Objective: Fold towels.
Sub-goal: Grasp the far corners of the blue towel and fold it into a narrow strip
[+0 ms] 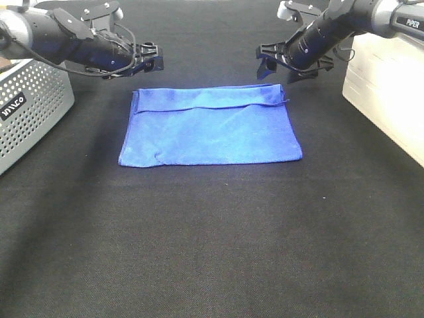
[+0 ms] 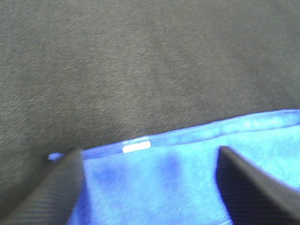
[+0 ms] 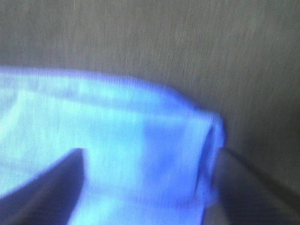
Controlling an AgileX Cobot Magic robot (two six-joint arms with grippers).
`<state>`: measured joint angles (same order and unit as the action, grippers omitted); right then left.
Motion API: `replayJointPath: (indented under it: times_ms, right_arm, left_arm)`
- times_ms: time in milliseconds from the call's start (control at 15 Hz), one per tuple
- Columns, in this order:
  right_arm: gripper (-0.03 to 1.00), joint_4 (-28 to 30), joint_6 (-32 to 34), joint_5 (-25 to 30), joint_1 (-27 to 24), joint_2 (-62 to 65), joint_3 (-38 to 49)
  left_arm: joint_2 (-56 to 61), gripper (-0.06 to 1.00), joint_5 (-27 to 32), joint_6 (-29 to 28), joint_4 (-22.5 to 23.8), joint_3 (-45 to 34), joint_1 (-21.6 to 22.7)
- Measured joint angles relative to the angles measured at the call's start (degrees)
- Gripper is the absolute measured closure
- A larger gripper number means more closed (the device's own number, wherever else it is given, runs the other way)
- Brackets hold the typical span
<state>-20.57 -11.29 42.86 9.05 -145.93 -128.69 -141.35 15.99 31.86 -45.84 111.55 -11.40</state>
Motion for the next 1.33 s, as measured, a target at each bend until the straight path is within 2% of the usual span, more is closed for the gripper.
replayJointPath:
  times_ms: [67, 133, 333, 467, 533, 600, 667, 867, 933, 1000, 1067, 1200, 1333]
  right_arm:
    - [0.23, 0.0, 0.0, 0.0, 0.0, 0.0, 0.0]
    - [0.2, 1.1, 0.1, 2.8, 0.0, 0.5, -0.1]
    - [0.18, 3.2, 0.3, 12.7, 0.0, 3.3, -0.1]
    - [0.19, 3.2, 2.2, 17.7, 0.0, 3.4, 0.0]
    - [0.21, 3.2, 2.9, 19.7, 0.0, 3.4, 0.3]
    - [0.24, 3.4, 3.0, 22.6, 0.0, 3.5, 0.9]
    - [0.26, 3.4, 3.0, 23.8, 0.0, 3.9, 2.0]
    - [0.26, 2.8, 3.0, 23.1, -0.9, 7.9, 10.9]
    - [0.26, 2.2, 2.9, 21.4, -1.5, 10.0, 15.4]
    - [0.26, 0.5, 1.4, 17.0, -3.0, 13.4, 23.4]
    - [0.26, 0.5, 1.4, 17.0, -3.0, 13.4, 23.4]
    - [0.26, -1.6, -1.7, 12.4, -4.0, 16.4, 30.0]
    - [0.26, -2.8, -3.2, 11.9, -3.8, 16.8, 31.4]
  left_arm:
    - [0.0, 0.18, 0.0, 0.0, 0.0, 0.0, 0.0]
    - [0.1, 0.18, 2.0, -0.1, 1.1, 0.0, 0.2]
    - [1.2, 0.2, 13.6, -2.7, 6.1, 0.0, 0.2]
    - [1.7, 0.2, 21.4, -8.5, 8.4, 0.0, 0.2]
    - [2.2, 0.2, 24.9, -14.0, 10.5, 0.0, 0.2]
    - [3.1, 0.2, 28.5, -20.5, 15.1, 0.0, 0.2]
    - [4.0, 0.2, 30.5, -23.4, 18.0, 0.0, 0.2]
    - [6.0, 0.2, 36.8, -28.3, 23.0, 0.1, 0.2]
    - [6.1, 0.2, 38.4, -29.2, 23.4, -0.1, 0.2]
    - [6.5, 0.2, 39.4, -29.8, 23.7, -2.6, 0.2]
    - [6.5, 0.2, 39.4, -29.8, 23.7, -2.6, 0.2]
    - [8.5, 0.2, 35.6, -30.4, 23.7, -10.3, 0.2]
    - [11.9, 0.2, 28.1, -30.8, 22.8, -17.8, 0.2]
